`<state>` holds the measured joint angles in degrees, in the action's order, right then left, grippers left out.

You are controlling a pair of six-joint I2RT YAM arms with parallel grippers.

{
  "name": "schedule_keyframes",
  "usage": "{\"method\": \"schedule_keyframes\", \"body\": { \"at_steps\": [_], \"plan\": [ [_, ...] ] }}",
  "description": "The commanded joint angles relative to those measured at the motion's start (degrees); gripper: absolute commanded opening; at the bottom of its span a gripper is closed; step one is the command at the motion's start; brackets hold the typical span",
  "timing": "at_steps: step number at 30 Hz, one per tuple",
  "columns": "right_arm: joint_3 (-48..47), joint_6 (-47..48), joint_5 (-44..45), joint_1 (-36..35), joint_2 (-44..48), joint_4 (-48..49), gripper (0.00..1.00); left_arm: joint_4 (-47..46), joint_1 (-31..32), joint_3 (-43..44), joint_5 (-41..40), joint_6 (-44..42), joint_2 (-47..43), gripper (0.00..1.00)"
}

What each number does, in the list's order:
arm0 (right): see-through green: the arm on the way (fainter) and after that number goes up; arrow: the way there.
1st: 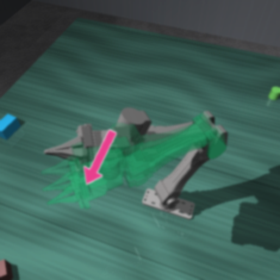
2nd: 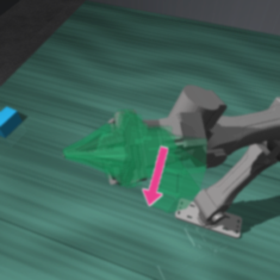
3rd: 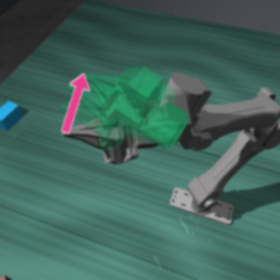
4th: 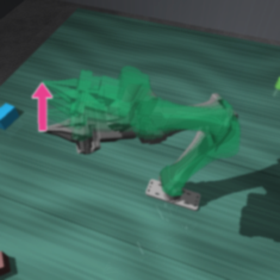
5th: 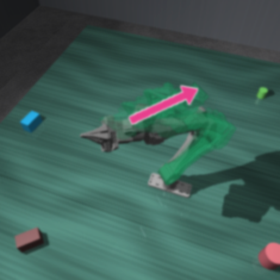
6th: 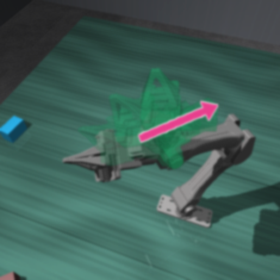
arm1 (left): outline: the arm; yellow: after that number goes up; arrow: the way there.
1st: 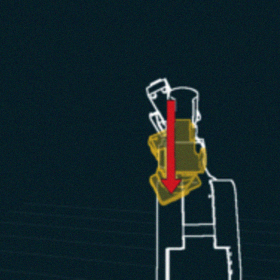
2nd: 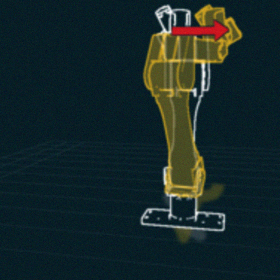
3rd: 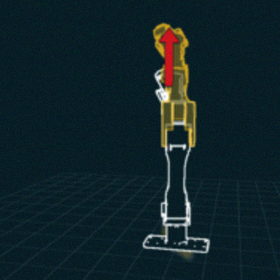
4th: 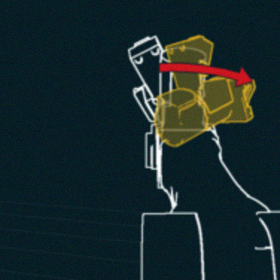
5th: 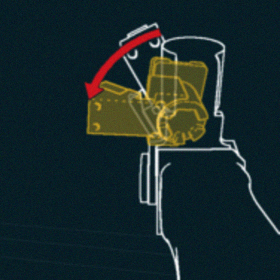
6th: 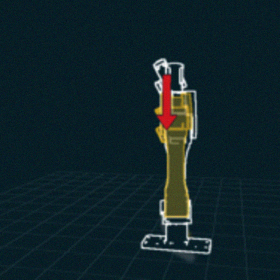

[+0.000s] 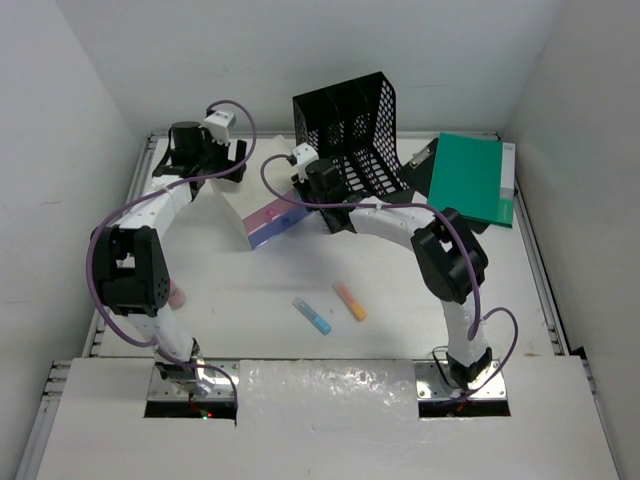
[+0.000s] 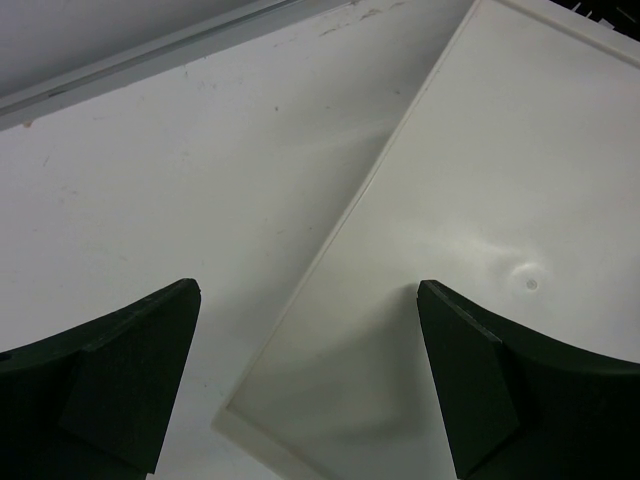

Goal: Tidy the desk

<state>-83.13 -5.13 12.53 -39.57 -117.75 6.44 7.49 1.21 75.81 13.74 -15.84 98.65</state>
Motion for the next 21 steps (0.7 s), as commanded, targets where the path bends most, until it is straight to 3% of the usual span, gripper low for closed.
{"method": "schedule_keyframes", "body": {
  "at_steps": [1, 4, 5, 6, 15, 21],
  "plan": [
    [-2.82, 1.96, 1.35, -0.24, 1.56, 4.46, 0.29, -2.74, 0.63, 1.01, -0.38, -1.04, 0.05, 0.89],
    [-3.44, 2.84, 0.74, -0.33, 1.39, 4.46, 0.21, -2.74, 0.63, 1.01, -0.38, -1.21, 0.22, 0.89],
    [-3.35, 2.84, 0.82, -0.24, 1.39, 4.55, 0.06, -2.83, 0.72, 1.01, -0.38, -1.22, 0.23, 0.89],
    [-3.26, 3.01, 1.09, -0.24, 1.47, 4.55, 0.00, -2.74, 0.72, 1.01, -0.38, -1.48, 0.23, 0.89],
    [6.21, 2.76, 0.39, -0.33, 7.97, 6.83, 0.00, -2.39, 0.72, 1.62, -2.31, -2.18, 0.14, 0.89],
    [22.80, 0.91, -1.72, -0.68, 20.88, 8.16, 0.00, -2.65, 0.63, 1.80, -3.63, -2.62, 0.40, 0.89]
  ]
}}
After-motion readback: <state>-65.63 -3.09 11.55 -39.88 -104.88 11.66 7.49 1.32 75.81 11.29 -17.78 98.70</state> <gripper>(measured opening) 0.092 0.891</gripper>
